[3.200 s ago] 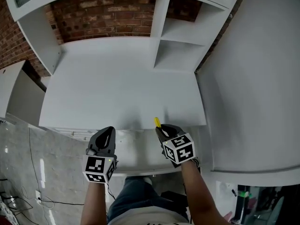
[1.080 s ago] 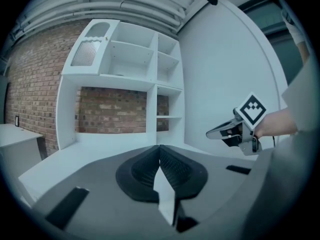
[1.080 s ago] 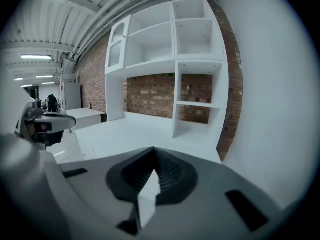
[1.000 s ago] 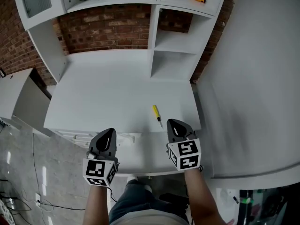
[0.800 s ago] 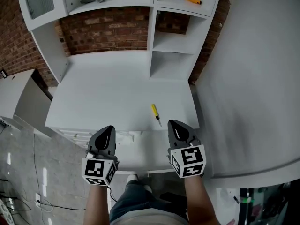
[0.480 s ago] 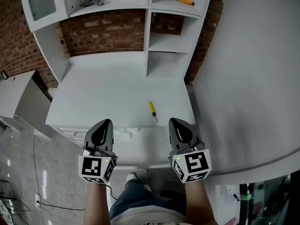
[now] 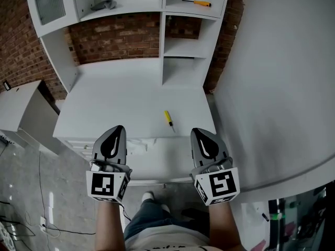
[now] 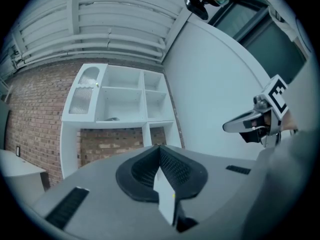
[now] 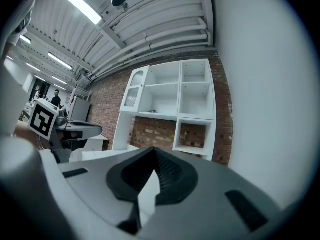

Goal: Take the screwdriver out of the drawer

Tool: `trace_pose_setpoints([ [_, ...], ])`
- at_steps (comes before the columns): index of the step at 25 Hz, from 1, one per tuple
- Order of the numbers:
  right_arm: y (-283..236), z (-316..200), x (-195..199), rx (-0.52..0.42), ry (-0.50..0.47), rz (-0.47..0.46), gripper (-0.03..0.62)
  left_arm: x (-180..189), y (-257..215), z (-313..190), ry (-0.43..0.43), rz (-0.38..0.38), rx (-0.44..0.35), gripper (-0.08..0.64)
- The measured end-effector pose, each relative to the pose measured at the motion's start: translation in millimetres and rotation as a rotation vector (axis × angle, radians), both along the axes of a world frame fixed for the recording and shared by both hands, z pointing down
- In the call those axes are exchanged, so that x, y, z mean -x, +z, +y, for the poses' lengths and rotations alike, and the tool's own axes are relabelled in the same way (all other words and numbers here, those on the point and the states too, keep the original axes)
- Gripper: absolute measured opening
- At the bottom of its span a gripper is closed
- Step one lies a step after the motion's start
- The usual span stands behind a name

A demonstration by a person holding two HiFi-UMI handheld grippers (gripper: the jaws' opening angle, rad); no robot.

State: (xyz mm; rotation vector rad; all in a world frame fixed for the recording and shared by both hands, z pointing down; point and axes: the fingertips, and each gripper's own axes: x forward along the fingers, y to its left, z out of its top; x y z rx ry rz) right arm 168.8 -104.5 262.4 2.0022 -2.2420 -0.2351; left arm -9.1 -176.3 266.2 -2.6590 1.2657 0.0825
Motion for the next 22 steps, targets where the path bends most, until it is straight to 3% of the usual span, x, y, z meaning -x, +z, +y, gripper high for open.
trace_pose_setpoints([
  [13, -9, 16, 6, -0.022, -0.003, 0.021, 0.009, 2, -14, 13, 0.0, 0.008, -0.04, 0.012],
  [22, -3, 21, 0, -0.013, 0.016, -0.012, 0.009, 1, -15, 22, 0.012, 0.01, -0.049, 0.014],
])
